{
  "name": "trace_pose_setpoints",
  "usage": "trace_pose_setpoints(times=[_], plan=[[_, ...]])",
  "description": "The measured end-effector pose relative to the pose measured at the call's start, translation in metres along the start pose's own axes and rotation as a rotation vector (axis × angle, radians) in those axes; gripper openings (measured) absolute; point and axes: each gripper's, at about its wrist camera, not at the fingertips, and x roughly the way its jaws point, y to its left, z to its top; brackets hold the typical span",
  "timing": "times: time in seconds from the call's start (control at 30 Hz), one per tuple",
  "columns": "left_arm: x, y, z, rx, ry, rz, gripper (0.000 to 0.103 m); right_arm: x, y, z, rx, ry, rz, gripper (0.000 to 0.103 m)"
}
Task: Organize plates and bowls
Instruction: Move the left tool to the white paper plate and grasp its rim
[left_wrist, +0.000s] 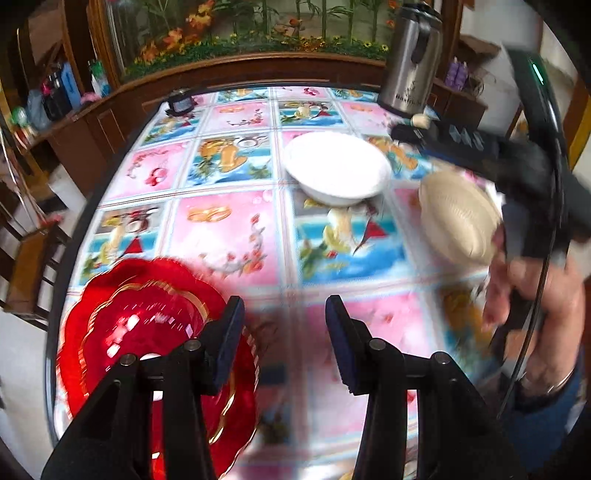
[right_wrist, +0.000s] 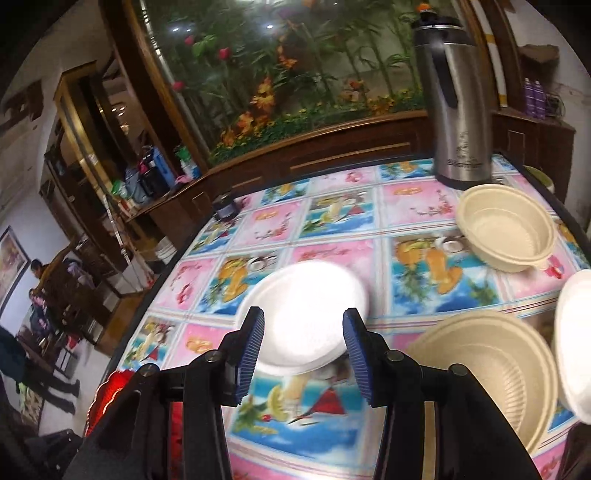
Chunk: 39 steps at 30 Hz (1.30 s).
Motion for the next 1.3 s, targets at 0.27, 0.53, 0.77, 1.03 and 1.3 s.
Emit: trace_pose_setpoints(times=[0.27, 0.53, 0.77, 1.03, 1.3], plan=[[0.036, 0.013, 0.063, -0.147, 0.045, -0.066, 0.044, 0.013, -0.044, 0.006, 0.116, 0.057, -0.013, 0.045], [0.09, 0.023, 0.11, -0.243, 0.116, -0.089, 0.043, 0.025, -0.052, 0.005, 0.149, 0.096, 0.008, 0.041], [0.115, 0.028, 0.12, -0.281, 0.137, -0.114, 0.042, 0.047, -0.05, 0.002, 0.145, 0.136, -0.004, 0.035], [0.131, 0.011, 0.117, -0.216, 0.164, -0.059, 0.009, 0.069, -0.038, -0.009, 0.094, 0.182, 0.02, 0.011], [0.09, 0.012, 0.097, -0.2, 0.084, -0.048, 0.01, 0.043, -0.023, -0.01, 0.058, 0.164, 0.065, 0.011]])
